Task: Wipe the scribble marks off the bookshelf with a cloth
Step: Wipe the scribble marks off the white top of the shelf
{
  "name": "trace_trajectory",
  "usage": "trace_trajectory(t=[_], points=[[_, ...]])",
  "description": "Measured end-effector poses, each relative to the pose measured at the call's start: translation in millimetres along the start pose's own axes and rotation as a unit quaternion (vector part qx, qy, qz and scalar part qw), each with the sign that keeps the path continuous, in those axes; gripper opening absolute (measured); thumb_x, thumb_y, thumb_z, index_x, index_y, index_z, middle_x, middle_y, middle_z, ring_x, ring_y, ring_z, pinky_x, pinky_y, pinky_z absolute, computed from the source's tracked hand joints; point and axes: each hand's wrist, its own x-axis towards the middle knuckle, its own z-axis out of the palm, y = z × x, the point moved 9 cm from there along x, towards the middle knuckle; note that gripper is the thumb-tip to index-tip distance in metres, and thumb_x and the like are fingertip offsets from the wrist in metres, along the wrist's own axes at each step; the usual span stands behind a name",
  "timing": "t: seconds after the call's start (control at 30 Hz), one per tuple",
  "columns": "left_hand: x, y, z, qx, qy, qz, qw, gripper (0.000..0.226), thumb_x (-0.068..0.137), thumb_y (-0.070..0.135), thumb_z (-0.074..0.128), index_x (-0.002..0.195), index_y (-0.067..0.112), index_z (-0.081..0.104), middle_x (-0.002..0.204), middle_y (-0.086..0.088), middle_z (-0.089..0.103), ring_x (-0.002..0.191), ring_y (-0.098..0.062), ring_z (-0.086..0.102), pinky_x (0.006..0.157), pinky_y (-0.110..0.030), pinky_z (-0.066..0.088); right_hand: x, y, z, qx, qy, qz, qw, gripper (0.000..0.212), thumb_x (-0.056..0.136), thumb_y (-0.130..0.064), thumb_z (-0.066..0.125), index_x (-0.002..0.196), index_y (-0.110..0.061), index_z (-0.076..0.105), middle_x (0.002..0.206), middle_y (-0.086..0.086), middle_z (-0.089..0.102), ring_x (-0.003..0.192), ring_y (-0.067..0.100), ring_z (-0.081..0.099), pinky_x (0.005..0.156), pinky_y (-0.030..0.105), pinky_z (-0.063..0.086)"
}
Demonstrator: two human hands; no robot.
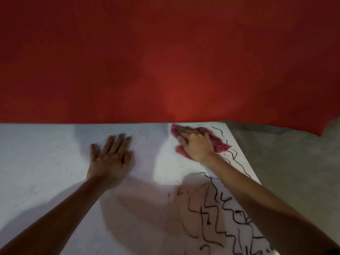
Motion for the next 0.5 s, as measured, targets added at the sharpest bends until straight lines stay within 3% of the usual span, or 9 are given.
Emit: trace_trajectory(t=[0.13,0.23,0.4,0.47,0.5], points=[[0,1,0,0.004,0.005,0.003,1.0,0.086,0.068,0.055,-0.02,0.151,0.038,-0.005,0.159,0.015,-0.01,0.147,-0.01,-0.007,0.115,-0.047,-0.002,1,110,-24,0.006,0.056,0.215,0.975,0.035,0.099,-0.035,0.039,0.127,-0.022,0.055,0.132,0.008,0.056,0.121,0.032,0.05,0.106,0.049,0.025],[1,-1,1,0.002,0.002,0.003,1.0,0.089,0.066,0.055,-0.022,0.151,0.038,-0.005,0.159,0.014,-0.01,0.147,-0.01,-0.007,0.115,-0.047,-0.001,-1,84,-21,-0.032,0.071,0.252,0.965,0.036,0.09,-0.039,0.051,0.12,-0.02,0.057,0.125,0.008,0.058,0.121,0.03,0.047,0.103,0.046,0.028],[2,-2,2,0.003,-0.001,0.004,1.0,0.084,0.07,0.056,-0.02,0.151,0.039,-0.007,0.159,0.015,-0.011,0.147,-0.01,-0.008,0.115,-0.047,-0.001,-17,-42,-10,-0.004,0.124,0.014,0.992,0.042,0.093,-0.033,0.04,0.13,-0.026,0.058,0.136,-0.008,0.055,0.121,0.024,0.049,0.098,0.044,0.031],[1,0,1,0.002,-0.005,0.0,1.0,0.075,0.078,0.053,-0.013,0.151,0.038,-0.007,0.159,0.014,-0.012,0.147,-0.01,-0.009,0.116,-0.047,-0.001,-13,-30,-8,-0.021,0.043,-0.043,0.998,0.045,0.099,-0.036,0.033,0.142,-0.031,0.043,0.147,-0.013,0.042,0.129,0.02,0.04,0.103,0.042,0.028],[0,0,0,0.004,-0.007,-0.002,1.0,0.071,0.081,0.051,-0.009,0.151,0.038,-0.007,0.158,0.014,-0.012,0.147,-0.01,-0.009,0.116,-0.047,-0.002,-9,-7,-4,-0.037,0.01,-0.024,0.999,0.044,0.101,-0.037,0.033,0.145,-0.034,0.037,0.149,-0.012,0.039,0.132,0.019,0.036,0.105,0.041,0.026]])
